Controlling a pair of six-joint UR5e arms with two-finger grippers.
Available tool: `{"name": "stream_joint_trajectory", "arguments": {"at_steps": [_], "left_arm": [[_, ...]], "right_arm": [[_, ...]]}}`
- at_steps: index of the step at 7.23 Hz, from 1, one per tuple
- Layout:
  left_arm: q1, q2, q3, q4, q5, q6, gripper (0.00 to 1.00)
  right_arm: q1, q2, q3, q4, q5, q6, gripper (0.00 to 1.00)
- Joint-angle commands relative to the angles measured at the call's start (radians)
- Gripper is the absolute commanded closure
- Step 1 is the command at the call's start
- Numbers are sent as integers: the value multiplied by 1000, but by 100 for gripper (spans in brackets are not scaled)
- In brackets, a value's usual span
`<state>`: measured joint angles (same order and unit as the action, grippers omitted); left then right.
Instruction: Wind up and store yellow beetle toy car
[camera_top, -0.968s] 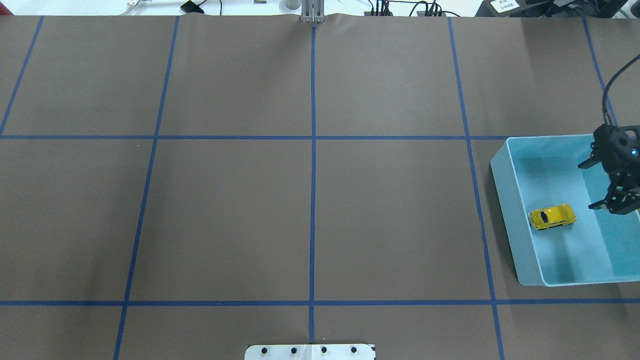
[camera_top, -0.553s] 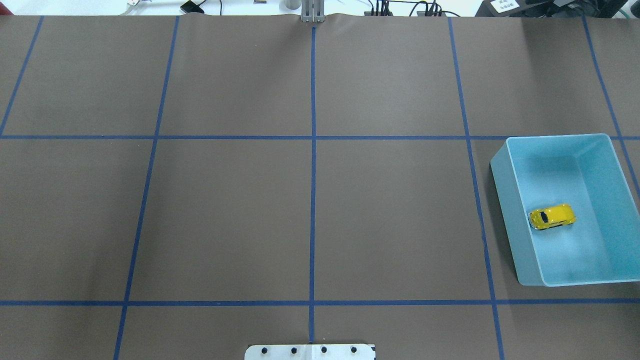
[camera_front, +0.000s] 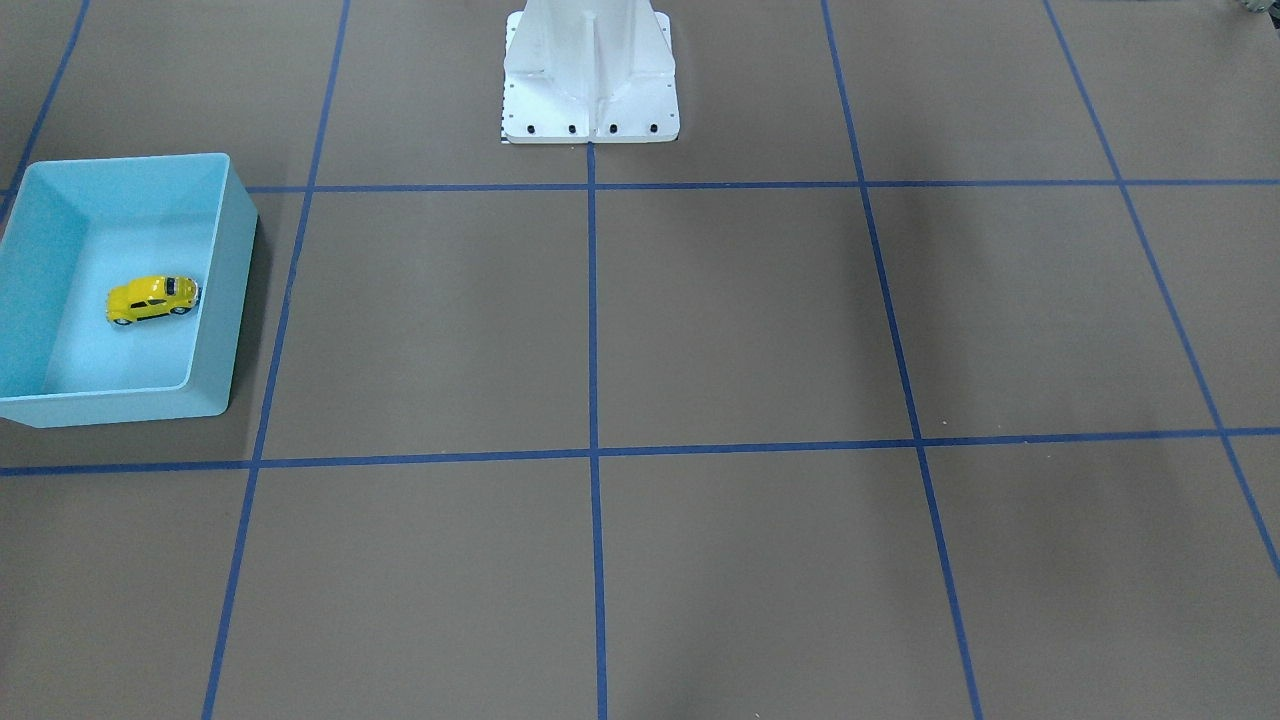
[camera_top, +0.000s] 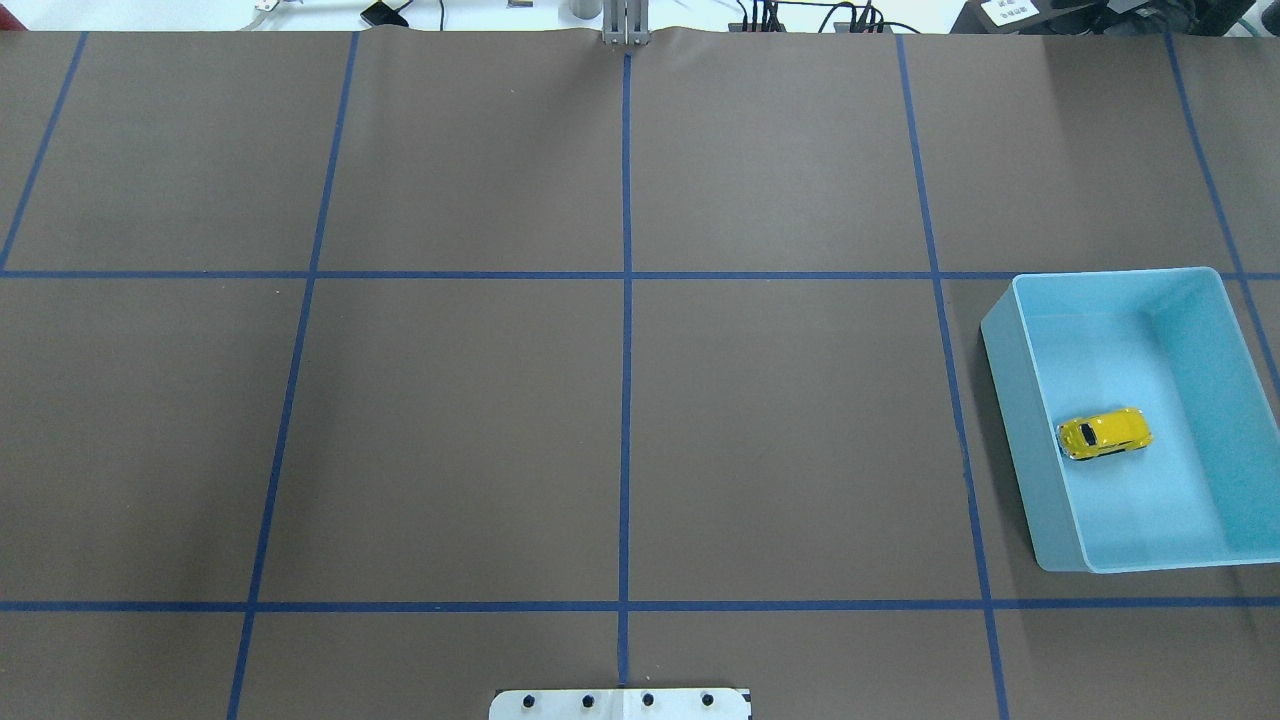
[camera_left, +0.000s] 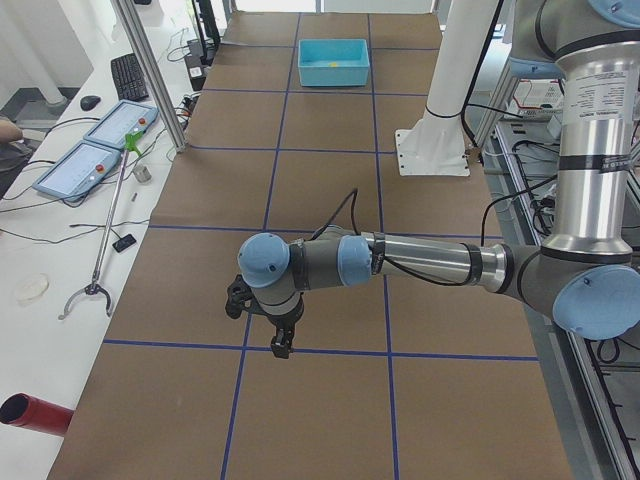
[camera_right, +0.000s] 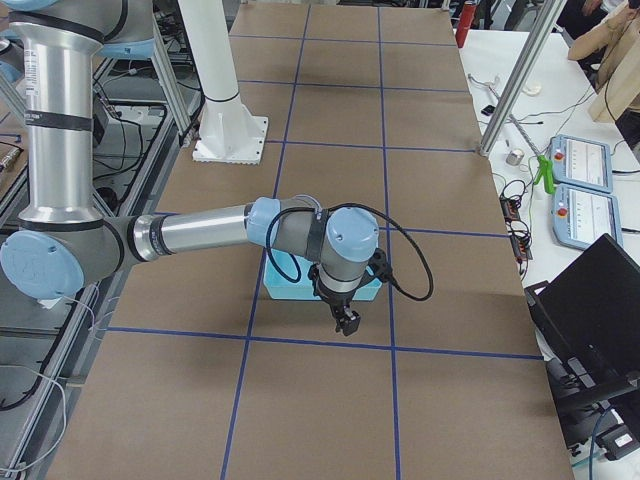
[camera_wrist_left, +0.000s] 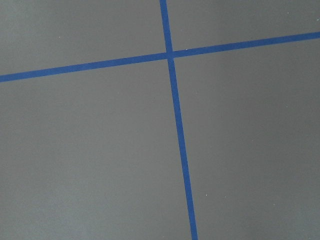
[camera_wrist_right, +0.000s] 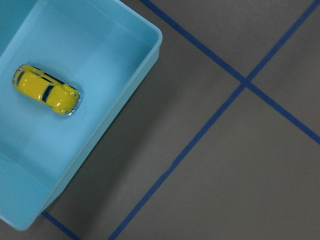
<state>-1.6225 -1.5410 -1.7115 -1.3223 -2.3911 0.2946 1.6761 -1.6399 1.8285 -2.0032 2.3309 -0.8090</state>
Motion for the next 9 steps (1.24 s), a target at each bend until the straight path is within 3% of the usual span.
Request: {"name": "stream_joint_trajectory", "arguments": {"at_steps": [1, 2, 3, 4, 5, 9], "left_arm": [[1, -2, -10, -2, 0, 1, 0], [1, -2, -10, -3, 0, 1, 0], [1, -2, -10, -3, 1, 1, 0], [1, -2, -10, -3, 1, 0, 0], [1, -2, -10, -3, 0, 0, 0], [1, -1, -10, -3, 0, 0, 0]], "right_arm": [[19, 43, -38, -22, -43, 142, 0], [17, 55, -44, 10, -80, 420, 0], [17, 48, -93, 167, -76, 638, 0], [17, 32, -124, 305, -74, 744, 0], [17, 17, -129, 355, -74, 742, 0], [-13, 15, -141, 362, -70, 735, 0]]}}
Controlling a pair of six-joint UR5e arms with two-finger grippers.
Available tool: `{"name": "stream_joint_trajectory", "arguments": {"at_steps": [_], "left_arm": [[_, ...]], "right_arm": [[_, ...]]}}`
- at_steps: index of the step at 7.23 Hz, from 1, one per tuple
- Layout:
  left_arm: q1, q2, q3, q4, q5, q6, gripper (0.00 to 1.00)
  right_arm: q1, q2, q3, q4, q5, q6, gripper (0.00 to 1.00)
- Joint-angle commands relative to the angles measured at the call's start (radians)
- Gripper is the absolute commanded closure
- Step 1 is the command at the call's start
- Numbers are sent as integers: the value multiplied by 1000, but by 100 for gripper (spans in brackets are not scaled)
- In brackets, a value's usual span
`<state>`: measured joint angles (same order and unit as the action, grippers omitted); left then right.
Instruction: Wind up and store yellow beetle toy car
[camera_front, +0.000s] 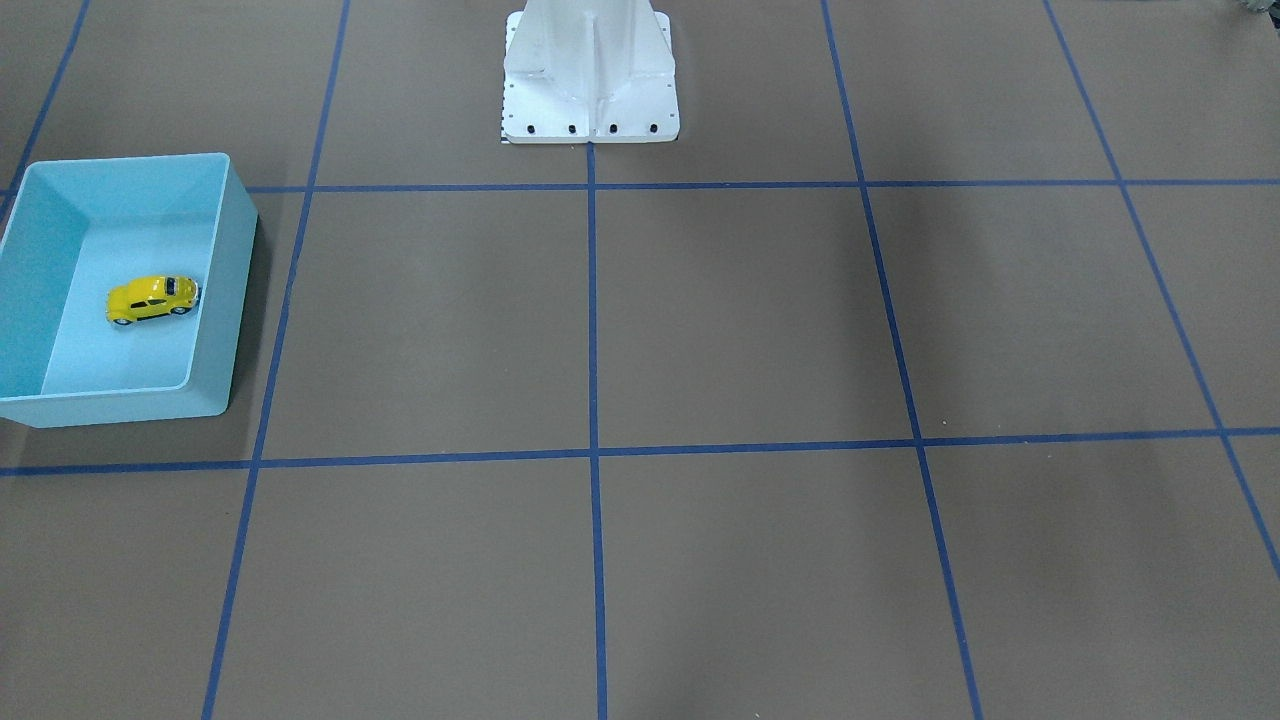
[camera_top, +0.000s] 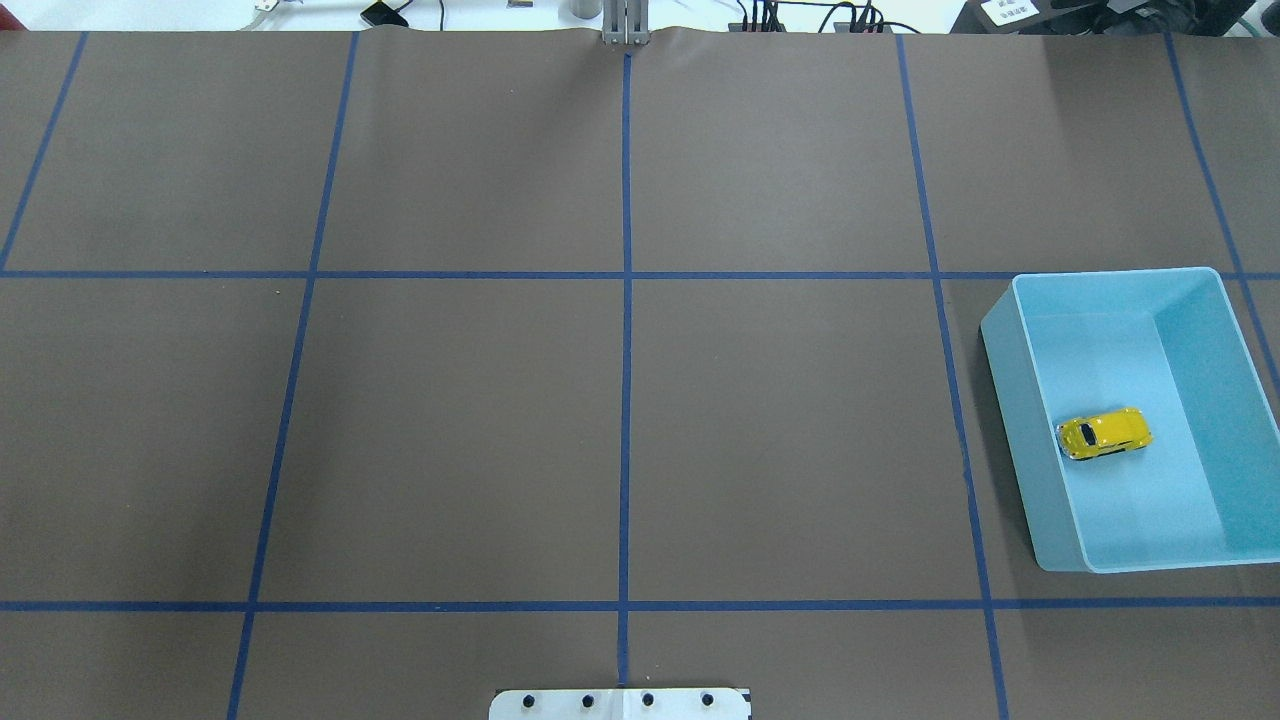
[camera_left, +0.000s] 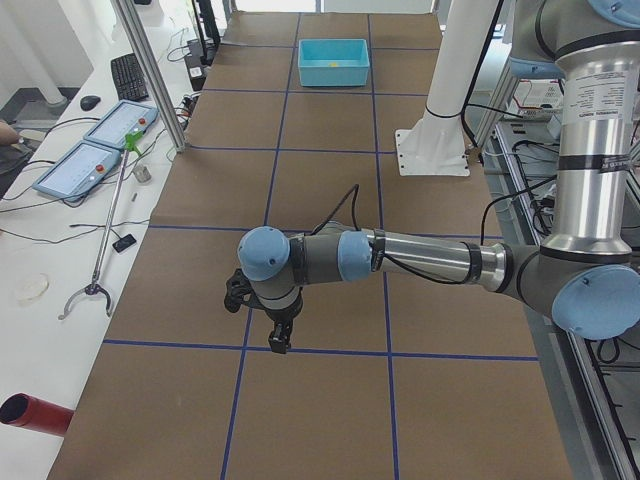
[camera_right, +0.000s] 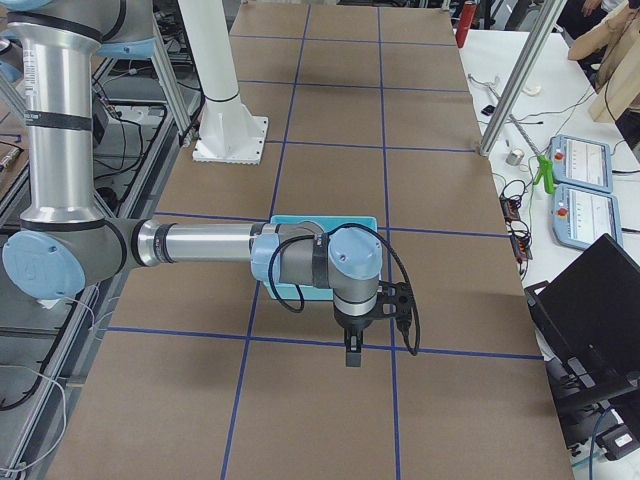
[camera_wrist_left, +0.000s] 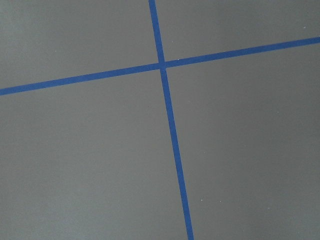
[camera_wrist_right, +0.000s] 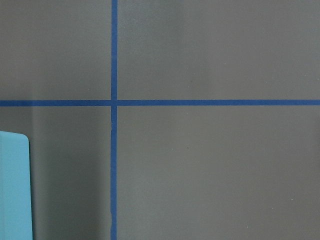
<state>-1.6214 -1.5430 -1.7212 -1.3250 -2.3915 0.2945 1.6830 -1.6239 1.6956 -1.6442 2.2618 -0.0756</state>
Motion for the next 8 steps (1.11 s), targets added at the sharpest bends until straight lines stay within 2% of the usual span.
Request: {"name": "stream_joint_trajectory", "arguments": {"at_steps": [1, 8], "left_arm": [[0, 0, 0, 0, 0, 0, 0], [0, 0, 0, 0, -3, 2, 0]], "right_arm": [[-73, 2, -10, 3, -10, 2, 0], [-88, 6, -10, 3, 2, 8, 0]]}}
